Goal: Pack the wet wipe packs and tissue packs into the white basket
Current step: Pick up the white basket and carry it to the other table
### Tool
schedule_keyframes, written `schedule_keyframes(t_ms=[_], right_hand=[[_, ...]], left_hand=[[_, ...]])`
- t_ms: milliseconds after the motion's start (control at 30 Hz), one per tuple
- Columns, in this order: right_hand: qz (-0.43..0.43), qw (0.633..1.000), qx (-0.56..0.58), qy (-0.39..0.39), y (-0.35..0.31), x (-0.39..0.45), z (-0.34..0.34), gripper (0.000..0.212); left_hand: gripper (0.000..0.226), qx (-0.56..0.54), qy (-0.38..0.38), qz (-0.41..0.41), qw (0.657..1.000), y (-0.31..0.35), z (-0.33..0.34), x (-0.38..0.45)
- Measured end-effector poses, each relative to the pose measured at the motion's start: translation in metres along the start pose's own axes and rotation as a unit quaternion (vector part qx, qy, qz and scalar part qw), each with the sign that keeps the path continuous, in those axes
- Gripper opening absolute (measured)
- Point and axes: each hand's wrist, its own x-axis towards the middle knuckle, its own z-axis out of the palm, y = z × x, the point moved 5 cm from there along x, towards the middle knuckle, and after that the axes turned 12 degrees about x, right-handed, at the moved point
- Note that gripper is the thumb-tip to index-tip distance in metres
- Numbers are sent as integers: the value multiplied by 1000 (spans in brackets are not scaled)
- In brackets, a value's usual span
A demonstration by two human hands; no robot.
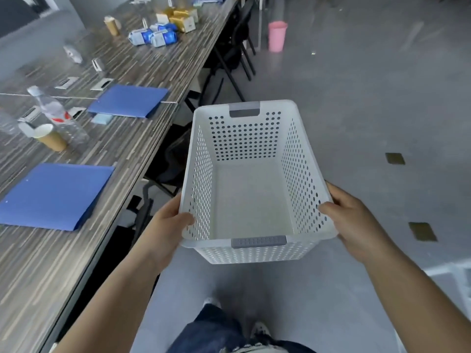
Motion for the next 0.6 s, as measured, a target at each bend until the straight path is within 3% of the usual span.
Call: schedule_keyframes(t_ms=[300, 600], right_hand=[[11, 999, 0, 30, -19, 68, -19, 59], [12, 998, 15, 59, -55, 191, -20, 60]], left_hand=[[59, 29, -41, 5, 999, 31, 19, 80], [55, 32, -63, 20, 997, 88, 26, 215]])
